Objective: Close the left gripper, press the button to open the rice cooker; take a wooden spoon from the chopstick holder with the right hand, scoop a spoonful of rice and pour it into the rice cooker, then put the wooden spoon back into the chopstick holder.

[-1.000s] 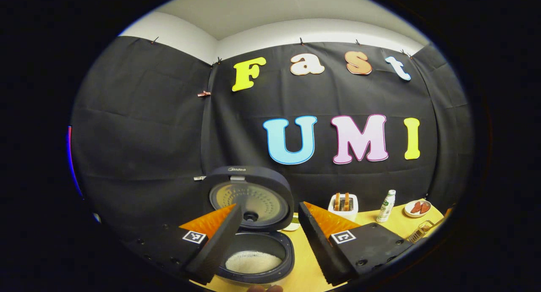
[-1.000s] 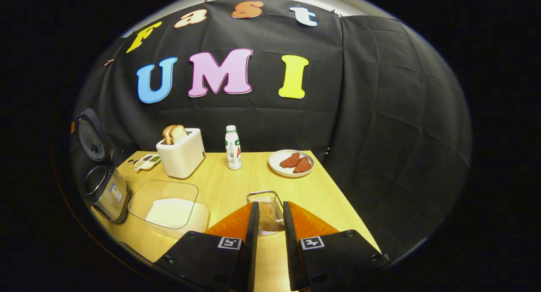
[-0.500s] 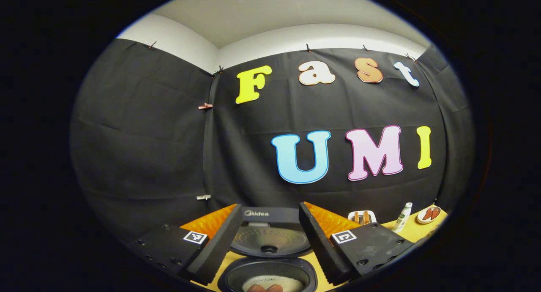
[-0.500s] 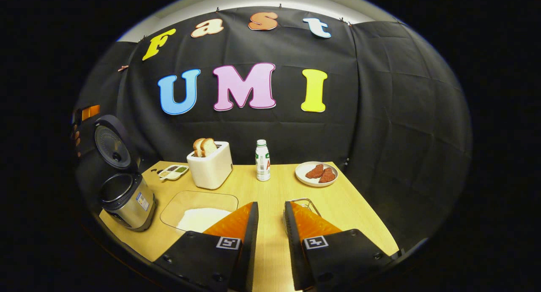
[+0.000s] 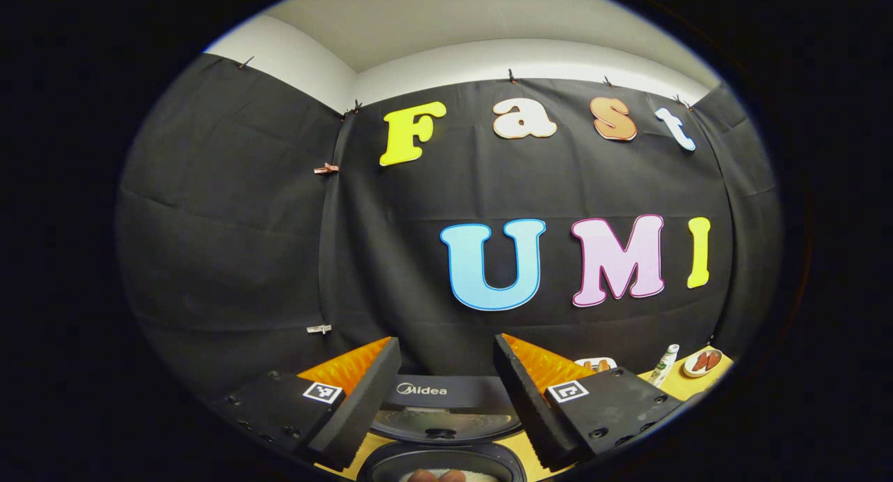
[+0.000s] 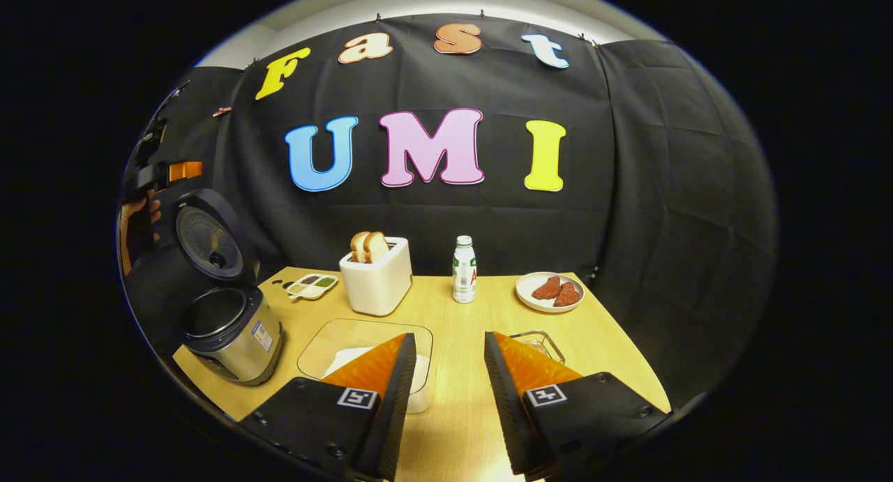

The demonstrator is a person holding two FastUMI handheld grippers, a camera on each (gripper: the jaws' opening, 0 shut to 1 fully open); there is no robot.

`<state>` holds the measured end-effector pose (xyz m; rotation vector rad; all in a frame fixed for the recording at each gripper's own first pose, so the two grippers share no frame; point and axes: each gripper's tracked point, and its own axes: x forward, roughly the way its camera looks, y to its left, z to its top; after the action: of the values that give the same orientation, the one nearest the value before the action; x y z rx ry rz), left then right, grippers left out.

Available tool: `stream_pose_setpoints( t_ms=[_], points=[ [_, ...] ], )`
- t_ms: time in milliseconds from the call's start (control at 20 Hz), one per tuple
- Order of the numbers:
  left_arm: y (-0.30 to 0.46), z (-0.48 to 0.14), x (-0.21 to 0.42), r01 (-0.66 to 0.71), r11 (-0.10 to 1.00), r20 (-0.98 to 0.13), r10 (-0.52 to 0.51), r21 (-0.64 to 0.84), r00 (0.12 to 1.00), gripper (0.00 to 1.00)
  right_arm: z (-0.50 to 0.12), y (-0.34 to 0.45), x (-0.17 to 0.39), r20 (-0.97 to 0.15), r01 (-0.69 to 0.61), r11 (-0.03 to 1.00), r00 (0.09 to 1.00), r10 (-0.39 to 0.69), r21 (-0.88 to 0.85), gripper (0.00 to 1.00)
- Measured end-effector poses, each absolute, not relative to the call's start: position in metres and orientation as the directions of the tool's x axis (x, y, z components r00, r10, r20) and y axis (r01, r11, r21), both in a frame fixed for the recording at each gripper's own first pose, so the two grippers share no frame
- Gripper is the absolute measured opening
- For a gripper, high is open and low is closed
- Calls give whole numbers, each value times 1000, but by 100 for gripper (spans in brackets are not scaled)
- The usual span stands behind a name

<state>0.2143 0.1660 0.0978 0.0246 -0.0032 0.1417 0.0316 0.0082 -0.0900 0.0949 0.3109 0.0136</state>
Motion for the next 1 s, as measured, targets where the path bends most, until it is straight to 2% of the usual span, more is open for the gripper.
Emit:
stream_pose_setpoints(
  t_ms=[350,1000],
  points=[
    [172,90,235,-160,985,-32,162,66,986,91,-68,8,31,-238,-3,996,971,23,85,63],
    [171,64,236,-153,988,-107,155,26,982,93,-60,6,35,-236,-8,994,971,33,106,62]
  ],
)
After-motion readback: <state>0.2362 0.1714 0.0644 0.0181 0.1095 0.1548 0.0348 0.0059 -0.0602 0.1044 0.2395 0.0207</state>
